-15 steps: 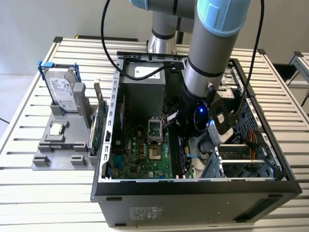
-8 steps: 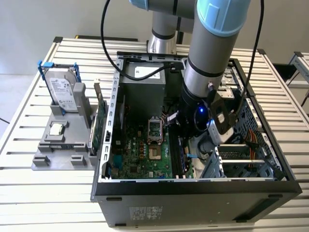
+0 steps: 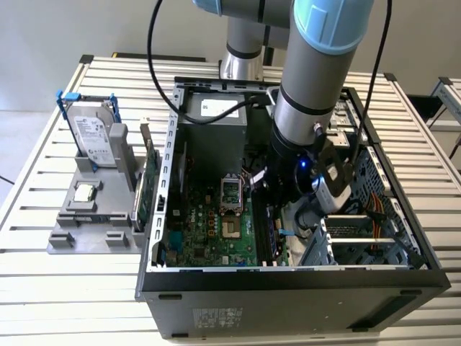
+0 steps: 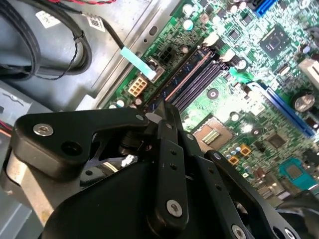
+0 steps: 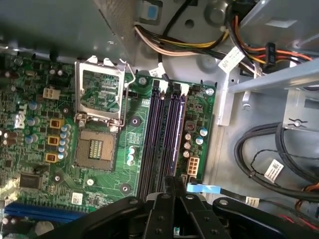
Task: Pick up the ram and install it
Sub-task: 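Press down the ram until it locks into place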
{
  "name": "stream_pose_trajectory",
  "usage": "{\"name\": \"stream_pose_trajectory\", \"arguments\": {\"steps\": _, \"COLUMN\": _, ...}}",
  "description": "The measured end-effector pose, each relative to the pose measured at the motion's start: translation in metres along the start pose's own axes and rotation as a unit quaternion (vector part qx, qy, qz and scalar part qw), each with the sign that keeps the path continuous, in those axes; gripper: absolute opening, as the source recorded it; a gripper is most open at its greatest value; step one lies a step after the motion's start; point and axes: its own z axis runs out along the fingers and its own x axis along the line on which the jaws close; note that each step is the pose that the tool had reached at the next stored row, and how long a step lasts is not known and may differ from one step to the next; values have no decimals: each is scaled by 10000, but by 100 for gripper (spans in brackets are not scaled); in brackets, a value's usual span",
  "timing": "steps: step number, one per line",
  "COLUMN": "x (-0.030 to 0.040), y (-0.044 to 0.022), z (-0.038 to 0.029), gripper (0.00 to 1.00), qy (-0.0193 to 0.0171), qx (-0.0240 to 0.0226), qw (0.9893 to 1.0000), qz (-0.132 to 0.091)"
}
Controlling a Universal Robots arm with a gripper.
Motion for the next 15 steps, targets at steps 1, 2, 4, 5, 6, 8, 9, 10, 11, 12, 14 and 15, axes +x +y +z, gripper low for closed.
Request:
{"name": "stream_pose_trajectory", "arguments": {"steps": 1, "x": 0, "y": 0, "z": 0, "gripper": 0, "qy": 0, "qx": 0, "qw": 10000, "qz": -72}}
{"name": "stream_pose_trajectory", "arguments": {"steps": 2, "x": 0, "y": 0, "z": 0, "gripper": 0, "qy": -1, "qx": -2, "qw": 9999, "qz": -153}}
{"name": "stream_pose_trajectory", "arguments": {"steps": 4, "x": 0, "y": 0, "z": 0, "gripper": 0, "qy": -1, "qx": -3, "qw": 9995, "qz": -301}}
{"name": "stream_pose_trajectory", "arguments": {"steps": 5, "x": 0, "y": 1, "z": 0, "gripper": 0, "qy": -1, "qx": -3, "qw": 9993, "qz": -375}}
{"name": "stream_pose_trajectory", "arguments": {"steps": 6, "x": 0, "y": 1, "z": 0, "gripper": 0, "qy": -1, "qx": -4, "qw": 9990, "qz": -448}}
{"name": "stream_pose_trajectory", "arguments": {"steps": 8, "x": 0, "y": 1, "z": 0, "gripper": 0, "qy": -1, "qx": -6, "qw": 9982, "qz": -596}}
{"name": "stream_pose_trajectory", "arguments": {"steps": 9, "x": 0, "y": 1, "z": 0, "gripper": 0, "qy": 0, "qx": -7, "qw": 9977, "qz": -674}}
{"name": "stream_pose_trajectory", "arguments": {"steps": 10, "x": 0, "y": 1, "z": 0, "gripper": 0, "qy": 1, "qx": -7, "qw": 9972, "qz": -746}}
{"name": "stream_pose_trajectory", "arguments": {"steps": 11, "x": 0, "y": 1, "z": 0, "gripper": 0, "qy": 2, "qx": -8, "qw": 9967, "qz": -817}}
{"name": "stream_pose_trajectory", "arguments": {"steps": 12, "x": 1, "y": 1, "z": 0, "gripper": 0, "qy": 2, "qx": -9, "qw": 9961, "qz": -886}}
{"name": "stream_pose_trajectory", "arguments": {"steps": 14, "x": -1, "y": 1, "z": 0, "gripper": 0, "qy": 4, "qx": -11, "qw": 9948, "qz": -1020}}
{"name": "stream_pose_trajectory", "arguments": {"steps": 15, "x": 0, "y": 1, "z": 0, "gripper": 0, "qy": 4, "qx": -11, "qw": 9941, "qz": -1085}}
